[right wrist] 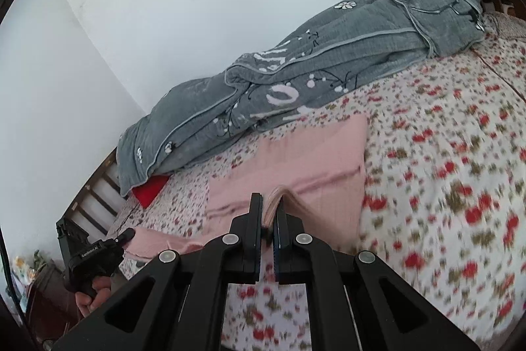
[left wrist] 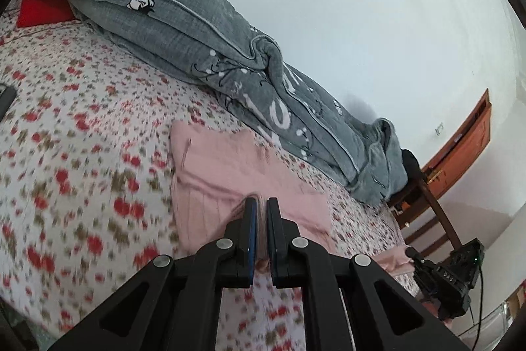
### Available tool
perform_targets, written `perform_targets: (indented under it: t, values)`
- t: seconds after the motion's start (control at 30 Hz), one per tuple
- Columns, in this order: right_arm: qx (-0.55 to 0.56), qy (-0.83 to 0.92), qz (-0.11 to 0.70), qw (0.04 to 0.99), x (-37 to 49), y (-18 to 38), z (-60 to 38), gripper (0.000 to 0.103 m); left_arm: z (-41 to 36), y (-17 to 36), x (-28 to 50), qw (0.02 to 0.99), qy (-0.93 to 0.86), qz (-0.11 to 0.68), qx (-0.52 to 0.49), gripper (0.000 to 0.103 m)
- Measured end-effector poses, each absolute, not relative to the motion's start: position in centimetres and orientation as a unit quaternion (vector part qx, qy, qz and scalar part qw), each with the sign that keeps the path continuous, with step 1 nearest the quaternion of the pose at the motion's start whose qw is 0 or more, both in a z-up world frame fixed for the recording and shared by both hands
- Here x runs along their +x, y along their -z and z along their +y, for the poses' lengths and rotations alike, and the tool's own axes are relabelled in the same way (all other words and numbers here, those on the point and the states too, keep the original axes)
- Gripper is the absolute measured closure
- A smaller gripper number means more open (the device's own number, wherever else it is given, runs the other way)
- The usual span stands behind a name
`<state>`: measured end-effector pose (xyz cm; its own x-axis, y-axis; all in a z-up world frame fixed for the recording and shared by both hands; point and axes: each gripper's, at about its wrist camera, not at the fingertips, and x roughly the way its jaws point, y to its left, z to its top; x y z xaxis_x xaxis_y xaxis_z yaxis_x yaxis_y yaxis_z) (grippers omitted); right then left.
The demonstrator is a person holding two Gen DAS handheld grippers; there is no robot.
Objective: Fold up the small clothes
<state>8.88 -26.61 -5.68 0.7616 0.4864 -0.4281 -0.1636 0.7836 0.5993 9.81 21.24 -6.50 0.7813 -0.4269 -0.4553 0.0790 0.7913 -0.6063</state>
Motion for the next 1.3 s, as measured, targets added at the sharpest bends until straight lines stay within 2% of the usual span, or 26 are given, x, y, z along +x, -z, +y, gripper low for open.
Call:
perform_targets:
  t: [0.27, 0.73, 0.77, 0.8, 0.83, 0.87, 0.9, 0.93, 1.07, 1.3]
  values:
    - [0.279, -0.164, 0.304, 0.896, 17.0, 6.1, -26.8, 0.098, 20.4, 7.0, 18.1, 0.902, 0.118, 0.311, -0.274, 0.096]
    - [0.281, -0.142, 0.364, 0.876, 30.7, 11.0, -25.7, 0.097, 19.9, 11.2, 31.6, 0.892, 0.080, 0.351, -0.274, 0.095]
    - [0.276, -0.137, 0.372, 0.876, 32.1, 11.7, -25.4, 0.096, 19.9, 11.4, 32.4, 0.891, 0.078, 0.355, -0.274, 0.094]
    - [0.272, -0.131, 0.378, 0.875, 33.0, 12.1, -25.3, 0.091, 20.0, 11.5, 33.1, 0.892, 0.069, 0.355, -0.273, 0.088]
    - [0.268, -0.127, 0.381, 0.876, 33.7, 12.5, -25.2, 0.088, 20.2, 11.5, 33.6, 0.892, 0.070, 0.353, -0.272, 0.074]
    - [0.263, -0.122, 0.382, 0.877, 34.3, 12.7, -25.1, 0.086, 20.2, 11.5, 34.0, 0.893, 0.079, 0.352, -0.270, 0.068]
    - [0.252, -0.119, 0.383, 0.880, 34.9, 12.9, -25.0, 0.076, 20.3, 11.4, 34.1, 0.894, 0.090, 0.347, -0.267, 0.059]
    - [0.238, -0.121, 0.383, 0.884, 35.2, 12.9, -24.8, 0.069, 20.2, 11.5, 34.2, 0.897, 0.092, 0.346, -0.260, 0.057]
    - [0.154, -0.117, 0.374, 0.907, 34.9, 13.2, -23.5, 0.061, 19.2, 12.7, 34.5, 0.899, 0.099, 0.367, -0.217, 0.057]
    - [0.122, -0.102, 0.438, 0.885, 37.5, 17.1, -22.6, 0.060, 17.4, 15.9, 37.3, 0.886, 0.068, 0.433, -0.153, 0.059]
